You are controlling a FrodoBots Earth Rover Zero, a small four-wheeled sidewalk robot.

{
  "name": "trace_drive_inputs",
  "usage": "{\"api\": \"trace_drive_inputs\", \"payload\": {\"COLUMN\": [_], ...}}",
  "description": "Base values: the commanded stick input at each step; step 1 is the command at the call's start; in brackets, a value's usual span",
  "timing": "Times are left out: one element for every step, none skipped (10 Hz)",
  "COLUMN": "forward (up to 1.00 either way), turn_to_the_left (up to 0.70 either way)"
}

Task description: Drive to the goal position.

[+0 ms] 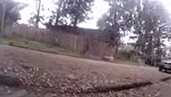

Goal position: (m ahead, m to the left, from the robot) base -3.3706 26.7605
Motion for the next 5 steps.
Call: {"api": "trace_drive_inputs", "payload": {"forward": [0.00,0.00,0.00,0.00,0.00], "turn_to_the_left": [0.50,0.50,0.50,0.50,0.50]}}
